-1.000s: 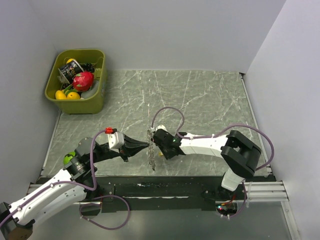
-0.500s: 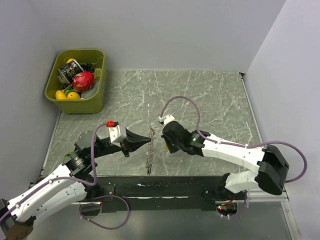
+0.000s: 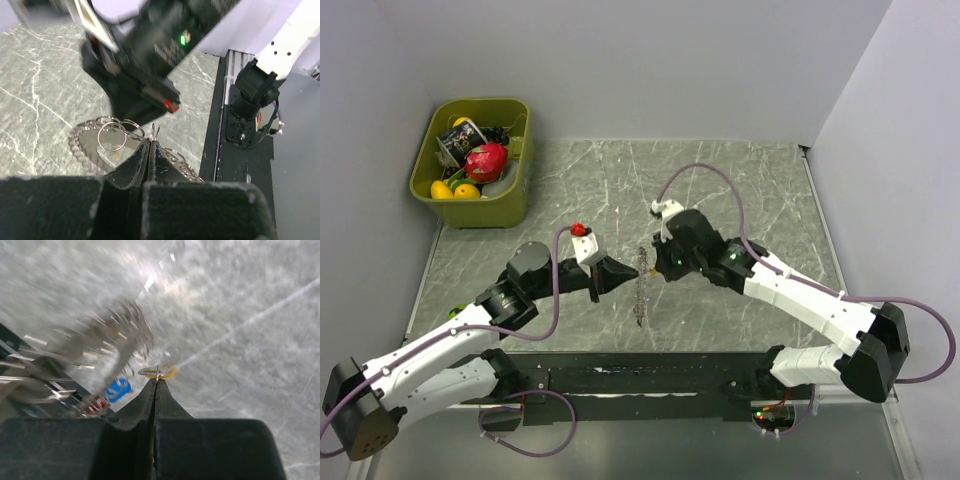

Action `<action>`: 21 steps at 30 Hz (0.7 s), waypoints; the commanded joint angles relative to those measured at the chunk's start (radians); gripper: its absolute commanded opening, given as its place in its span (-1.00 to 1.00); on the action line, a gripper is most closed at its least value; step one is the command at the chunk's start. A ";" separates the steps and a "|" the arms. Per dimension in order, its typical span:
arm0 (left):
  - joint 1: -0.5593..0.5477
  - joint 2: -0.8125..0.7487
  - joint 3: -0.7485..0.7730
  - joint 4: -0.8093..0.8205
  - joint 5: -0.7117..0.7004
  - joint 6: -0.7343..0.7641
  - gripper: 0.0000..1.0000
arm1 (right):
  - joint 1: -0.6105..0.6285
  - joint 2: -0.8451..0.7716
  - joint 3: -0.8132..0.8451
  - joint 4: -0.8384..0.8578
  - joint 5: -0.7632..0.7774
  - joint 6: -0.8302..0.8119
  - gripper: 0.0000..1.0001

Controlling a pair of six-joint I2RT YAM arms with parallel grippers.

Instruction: Put the keys on the keyring

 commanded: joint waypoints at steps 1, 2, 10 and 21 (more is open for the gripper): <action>-0.001 0.044 0.079 0.121 0.016 -0.065 -0.98 | -0.013 0.017 0.141 -0.023 -0.080 -0.013 -1.00; 0.004 0.058 0.082 0.125 0.022 -0.076 -0.98 | -0.018 0.025 0.184 -0.046 -0.077 -0.011 -1.00; 0.001 0.109 0.137 0.137 0.045 -0.085 -0.98 | -0.035 -0.065 0.177 -0.057 -0.106 0.015 -1.00; 0.001 -0.078 0.045 0.009 -0.153 -0.113 -0.98 | -0.035 -0.243 0.018 0.041 -0.221 -0.018 -1.00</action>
